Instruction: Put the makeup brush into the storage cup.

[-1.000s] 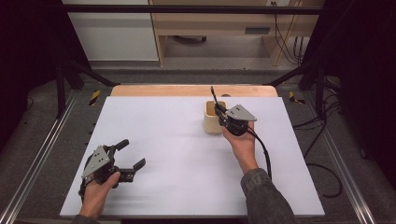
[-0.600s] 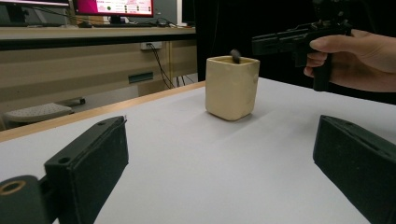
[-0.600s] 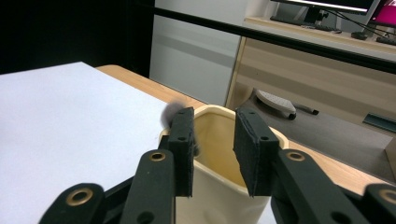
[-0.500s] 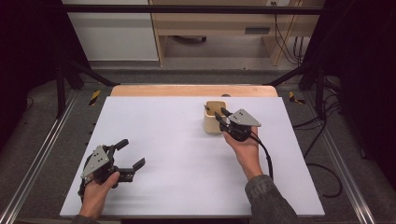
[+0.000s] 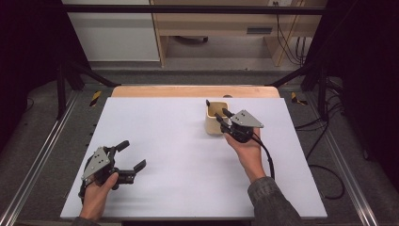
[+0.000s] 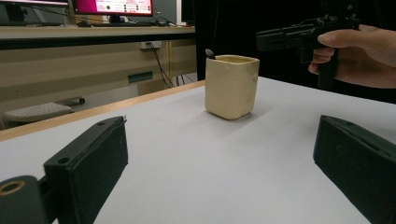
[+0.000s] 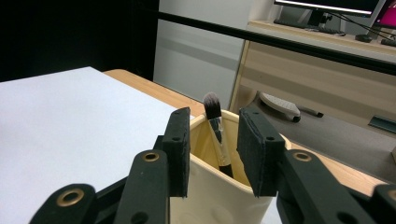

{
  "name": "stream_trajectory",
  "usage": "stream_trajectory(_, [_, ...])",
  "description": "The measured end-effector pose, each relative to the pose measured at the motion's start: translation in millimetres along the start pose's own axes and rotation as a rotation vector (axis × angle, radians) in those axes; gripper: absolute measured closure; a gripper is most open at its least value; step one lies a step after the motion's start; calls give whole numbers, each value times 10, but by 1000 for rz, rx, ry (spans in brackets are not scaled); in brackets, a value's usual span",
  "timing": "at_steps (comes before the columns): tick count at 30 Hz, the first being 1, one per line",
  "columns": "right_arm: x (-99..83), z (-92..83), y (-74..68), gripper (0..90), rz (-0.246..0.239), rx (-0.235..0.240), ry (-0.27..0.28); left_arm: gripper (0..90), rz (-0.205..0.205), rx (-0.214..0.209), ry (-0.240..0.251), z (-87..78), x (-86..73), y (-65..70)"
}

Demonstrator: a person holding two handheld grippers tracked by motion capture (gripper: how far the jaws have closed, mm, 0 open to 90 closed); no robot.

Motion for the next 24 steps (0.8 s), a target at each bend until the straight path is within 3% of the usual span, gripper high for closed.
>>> stream_trajectory(24, [42,-54,5,434,12,-3,-14,26,1,-7,0,11,-4,15])
Point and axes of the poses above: each handheld gripper's, and its own axes: z roughly forward along the jaws, x roughly out of its top, y roughly to its right, the point moved 1 cm from there along z, roughly forward along the jaws, and after that the axes turned 13 degrees about -z, right-handed, at the moved point
